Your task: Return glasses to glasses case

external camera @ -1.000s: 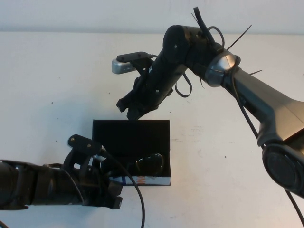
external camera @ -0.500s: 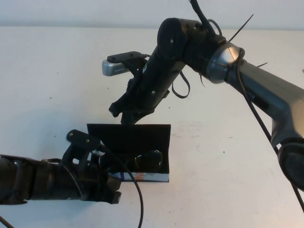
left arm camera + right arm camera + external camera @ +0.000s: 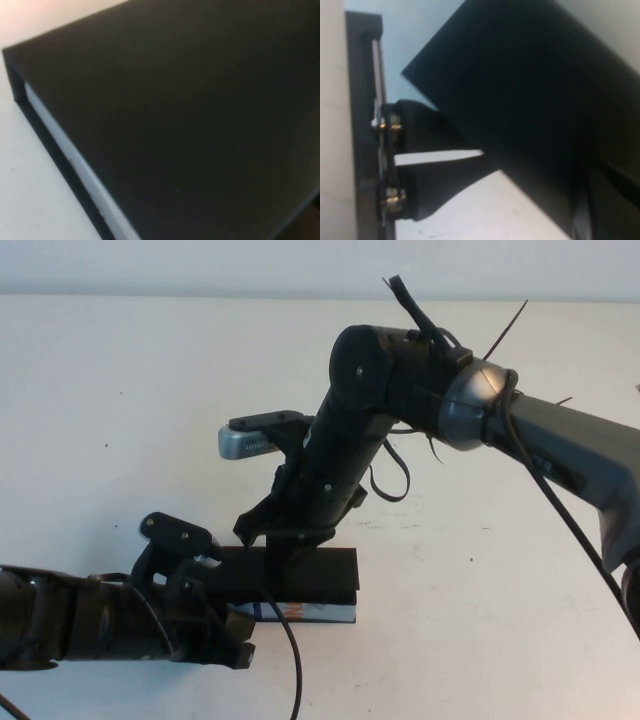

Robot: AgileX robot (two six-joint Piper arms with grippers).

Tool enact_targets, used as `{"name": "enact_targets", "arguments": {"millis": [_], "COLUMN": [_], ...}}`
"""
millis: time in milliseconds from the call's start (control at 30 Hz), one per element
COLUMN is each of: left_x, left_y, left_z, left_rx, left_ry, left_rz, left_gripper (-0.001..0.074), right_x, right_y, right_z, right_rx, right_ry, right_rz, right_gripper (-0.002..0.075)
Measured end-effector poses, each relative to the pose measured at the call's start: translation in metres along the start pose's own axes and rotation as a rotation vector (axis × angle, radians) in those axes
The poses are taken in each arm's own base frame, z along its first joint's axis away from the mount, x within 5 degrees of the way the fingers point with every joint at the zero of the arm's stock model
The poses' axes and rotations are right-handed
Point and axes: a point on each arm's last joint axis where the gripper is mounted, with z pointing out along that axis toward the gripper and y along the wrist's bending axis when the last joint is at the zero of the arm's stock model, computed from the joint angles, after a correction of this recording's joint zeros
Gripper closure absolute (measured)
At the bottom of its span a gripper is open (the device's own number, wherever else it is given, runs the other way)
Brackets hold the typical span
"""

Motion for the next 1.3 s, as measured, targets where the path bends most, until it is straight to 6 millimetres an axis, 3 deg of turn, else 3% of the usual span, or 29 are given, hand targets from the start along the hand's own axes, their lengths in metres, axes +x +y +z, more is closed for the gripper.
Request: {"name": "enact_targets", "arguments": {"millis": [400,733,900,1033,1200,1300], "left_x": [0.000,0.002,-0.006,-0.018,-0.028,-0.028], "left_y": [-0.001,-0.007,-0.015,-0.027,-0.048,-0.064], "left_z": [0.000,-0.006,-0.026,-0.056,-0.110,-0.156], "left_rx": [0.021,0.058,0.045,0.039,0.005,-0.049], "left_ry": [-0.006,0.020,-0.036,-0.139,-0.323,-0.510], "left_rz": [0.003,0.051,0.071,0.108,0.183,0.252], "left_gripper": [0.0736,0.0736,0.0736,0.0736,0.0736,0.0736], "right_x": [0.004,0.002,0.003,0.007,0.018,0.035], "right_y": [-0.002,-0.001,0.004,0.013,0.032,0.044], "right_z": [0.019,0.012,-0.017,-0.049,-0.100,-0.136], "right_rx": [0.003,0.040,0.103,0.129,0.189,0.242], "right_ry": [0.050,0.037,-0.015,-0.083,-0.188,-0.259], "right_rz": [0.005,-0.021,-0.049,-0.068,-0.078,-0.069], "right_gripper": [0.0737,0.0737,0.0737,0.0737,0.0737,0.0737]}}
